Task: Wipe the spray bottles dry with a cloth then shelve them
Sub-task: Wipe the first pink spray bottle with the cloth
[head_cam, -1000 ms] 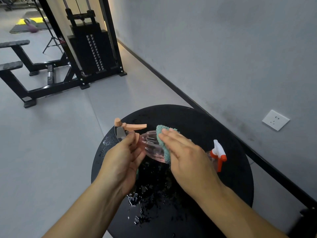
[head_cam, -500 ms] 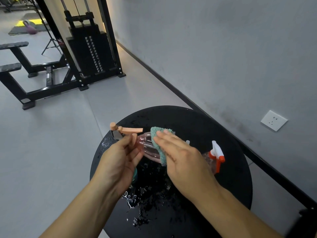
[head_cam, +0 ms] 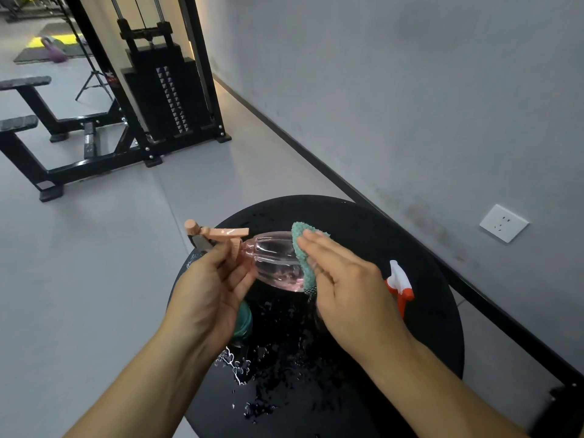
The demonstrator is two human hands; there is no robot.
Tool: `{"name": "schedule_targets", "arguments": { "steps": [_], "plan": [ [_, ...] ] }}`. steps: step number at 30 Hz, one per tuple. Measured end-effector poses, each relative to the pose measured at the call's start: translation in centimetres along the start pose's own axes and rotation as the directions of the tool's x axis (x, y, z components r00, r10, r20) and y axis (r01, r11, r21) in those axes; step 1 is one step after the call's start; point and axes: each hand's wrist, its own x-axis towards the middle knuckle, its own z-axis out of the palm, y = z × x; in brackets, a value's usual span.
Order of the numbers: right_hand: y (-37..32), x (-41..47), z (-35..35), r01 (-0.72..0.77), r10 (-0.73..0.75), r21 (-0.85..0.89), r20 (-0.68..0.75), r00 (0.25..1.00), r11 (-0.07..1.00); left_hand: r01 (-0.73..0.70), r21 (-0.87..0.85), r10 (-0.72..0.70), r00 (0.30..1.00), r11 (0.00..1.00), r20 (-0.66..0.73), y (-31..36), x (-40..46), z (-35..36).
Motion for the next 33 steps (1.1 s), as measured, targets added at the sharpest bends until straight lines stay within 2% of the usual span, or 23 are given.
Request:
{"name": "schedule_targets", "arguments": {
  "steps": [5, 10, 15, 20, 25, 30, 33],
  "plan": [
    [-0.7, -0.3, 0.6, 0.045, -0.043, -0.036, 0.063, 0.997, 0.998, -0.001, 0.035, 0.000, 1.000, 0.999, 0.018, -0.2, -0.3, -0.1],
    [0.0, 0.1, 0.1, -0.028, 0.029, 0.035, -0.029, 0.999, 0.999, -0.038, -0.001, 0.038, 0.999, 0.999, 0.005, 0.4, 0.0, -0.2],
    [-0.7, -0.2, 0.5, 0.048, -0.046, -0.037, 0.070, 0.996, 0.998, -0.007, 0.051, 0.006, 1.000, 0.999, 0.023, -0.6, -0.6, 0.3],
    [0.1, 0.2, 0.2, -0.007, 0.007, 0.015, -0.009, 1.000, 1.000, -0.031, 0.025, 0.031, 0.999, 0.999, 0.009, 0.0, -0.4, 0.3],
    [-0.2, 0.0, 0.5, 0.026, -0.025, -0.009, 0.068, 0.997, 1.000, -0.002, 0.050, 0.001, 1.000, 0.999, 0.013, -0.7, -0.5, 0.2],
    [0.1, 0.3, 0.0, -0.022, 0.022, 0.049, -0.009, 1.000, 0.999, -0.033, 0.014, 0.033, 0.999, 0.999, -0.003, 0.1, -0.2, 0.2],
    [-0.4, 0.0, 0.3, 0.003, -0.003, 0.014, 0.043, 0.999, 1.000, -0.009, 0.054, 0.009, 1.000, 0.998, 0.008, -0.6, -0.3, 0.1]
  ]
}}
